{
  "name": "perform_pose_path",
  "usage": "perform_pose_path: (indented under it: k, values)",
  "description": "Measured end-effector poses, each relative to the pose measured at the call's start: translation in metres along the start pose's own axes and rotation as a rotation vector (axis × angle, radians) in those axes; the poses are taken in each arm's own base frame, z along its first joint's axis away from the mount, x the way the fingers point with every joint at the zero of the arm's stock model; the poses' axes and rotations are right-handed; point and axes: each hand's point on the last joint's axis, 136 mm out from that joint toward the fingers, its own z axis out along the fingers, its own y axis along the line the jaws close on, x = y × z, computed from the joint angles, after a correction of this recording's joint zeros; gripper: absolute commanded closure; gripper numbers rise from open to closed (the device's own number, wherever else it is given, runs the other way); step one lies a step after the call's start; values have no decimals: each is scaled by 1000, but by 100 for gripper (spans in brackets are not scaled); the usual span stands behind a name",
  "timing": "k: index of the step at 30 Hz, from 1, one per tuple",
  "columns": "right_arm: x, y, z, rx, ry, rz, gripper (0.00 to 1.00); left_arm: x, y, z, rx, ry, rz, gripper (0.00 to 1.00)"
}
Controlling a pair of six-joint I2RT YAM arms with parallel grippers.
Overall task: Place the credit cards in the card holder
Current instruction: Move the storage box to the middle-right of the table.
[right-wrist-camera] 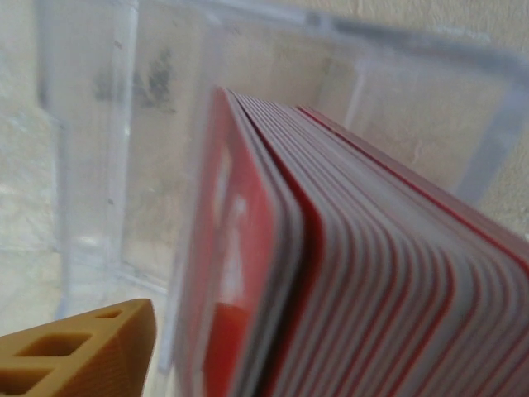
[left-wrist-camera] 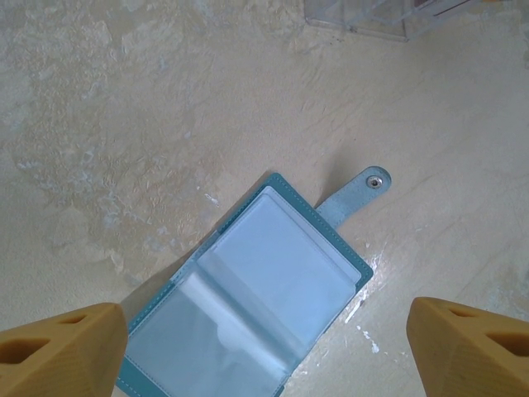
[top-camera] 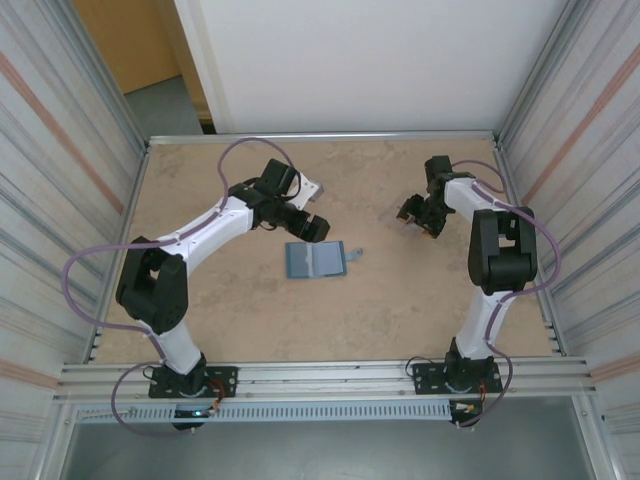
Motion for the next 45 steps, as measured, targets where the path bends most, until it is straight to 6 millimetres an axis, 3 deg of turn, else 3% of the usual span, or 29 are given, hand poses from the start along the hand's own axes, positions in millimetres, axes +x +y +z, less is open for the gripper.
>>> perform_pose_path:
  k: [9,13,24,27,30,33,36,41,45]
  values:
    - [9,-4,-2,-17,16,-17,58,-1,0,0,1,-2,-3,12]
    - [19,-6,-8,-18,19,-47,61,-1,-2,0,13,-3,-18,12]
    - [80,-6,-19,-19,71,-179,64,2,-28,6,96,14,-61,16]
    - [97,-3,-21,-21,84,-213,58,8,-43,16,135,47,-73,26]
    - [113,-3,-21,-20,99,-233,39,9,-58,28,181,79,-92,36]
    - [115,-2,-26,-22,90,-239,26,2,-72,42,225,102,-101,45]
    - [112,-2,-39,-34,61,-245,22,-10,-88,54,262,119,-101,60]
    - [97,-2,-72,-73,-10,-220,22,-38,-114,68,333,117,-95,97]
    - [77,-7,-88,-87,-60,-181,22,-50,-125,87,365,131,-87,100]
